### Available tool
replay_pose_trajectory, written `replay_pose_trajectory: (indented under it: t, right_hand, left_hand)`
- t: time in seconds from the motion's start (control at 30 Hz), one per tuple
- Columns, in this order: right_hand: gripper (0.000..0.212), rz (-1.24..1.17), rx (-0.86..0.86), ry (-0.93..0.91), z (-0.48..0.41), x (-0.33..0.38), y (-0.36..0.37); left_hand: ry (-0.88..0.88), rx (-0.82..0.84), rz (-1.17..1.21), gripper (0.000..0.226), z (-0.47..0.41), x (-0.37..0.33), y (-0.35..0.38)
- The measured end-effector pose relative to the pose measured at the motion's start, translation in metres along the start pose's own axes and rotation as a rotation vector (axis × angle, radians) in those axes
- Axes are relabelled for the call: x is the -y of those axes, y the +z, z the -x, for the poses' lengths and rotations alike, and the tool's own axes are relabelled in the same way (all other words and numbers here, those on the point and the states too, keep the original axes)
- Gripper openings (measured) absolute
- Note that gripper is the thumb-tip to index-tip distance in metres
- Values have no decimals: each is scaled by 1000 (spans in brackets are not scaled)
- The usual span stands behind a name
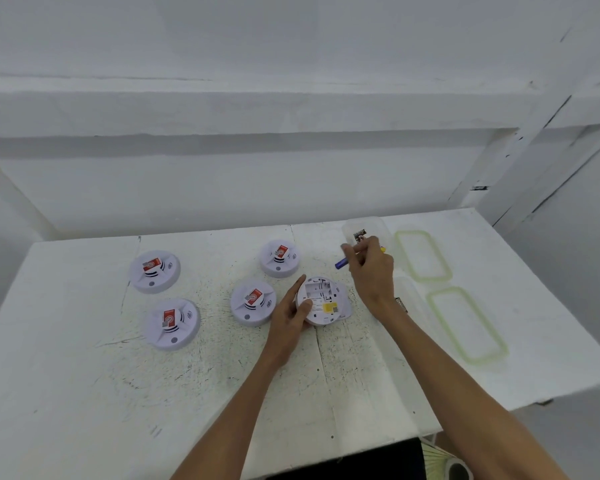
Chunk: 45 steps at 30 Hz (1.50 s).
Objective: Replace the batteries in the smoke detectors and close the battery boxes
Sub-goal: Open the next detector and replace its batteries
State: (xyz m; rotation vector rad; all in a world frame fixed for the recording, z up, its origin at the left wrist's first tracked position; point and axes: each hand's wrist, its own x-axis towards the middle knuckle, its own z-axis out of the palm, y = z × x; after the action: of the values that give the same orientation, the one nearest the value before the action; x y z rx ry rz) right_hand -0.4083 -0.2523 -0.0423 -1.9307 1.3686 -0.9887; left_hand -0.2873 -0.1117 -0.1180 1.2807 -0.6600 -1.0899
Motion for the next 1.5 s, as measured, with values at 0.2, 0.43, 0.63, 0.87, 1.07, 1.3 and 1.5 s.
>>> replay_pose_trajectory:
  t: [0.2, 0.43, 0.63, 0.87, 1.07, 1.3, 1.5]
  right_hand:
    - [27, 109, 208, -100, 36, 12, 23]
    - [20, 235, 244, -296, 53, 16, 38]
    - [20, 55, 225, -88, 52, 7, 36]
    - [17, 250, 159, -281, 55, 6, 36]
    - [9, 476, 130, -576, 48, 8, 46]
    - [24, 468, 200, -677, 53, -2, 42]
    - [14, 436, 182, -674, 57, 9, 38]
  left_hand:
    - [4, 9, -21, 46, 3, -4, 1]
    - [27, 8, -56, 40, 7, -9, 1]
    - [20, 1, -43, 43, 7, -7, 0]
    - [32, 20, -70, 44, 6, -4, -1]
    - [39, 1, -98, 39, 8, -7, 2]
    - [54, 16, -150, 38, 8, -3, 1]
    - [58, 17, -115, 42, 10, -8, 0]
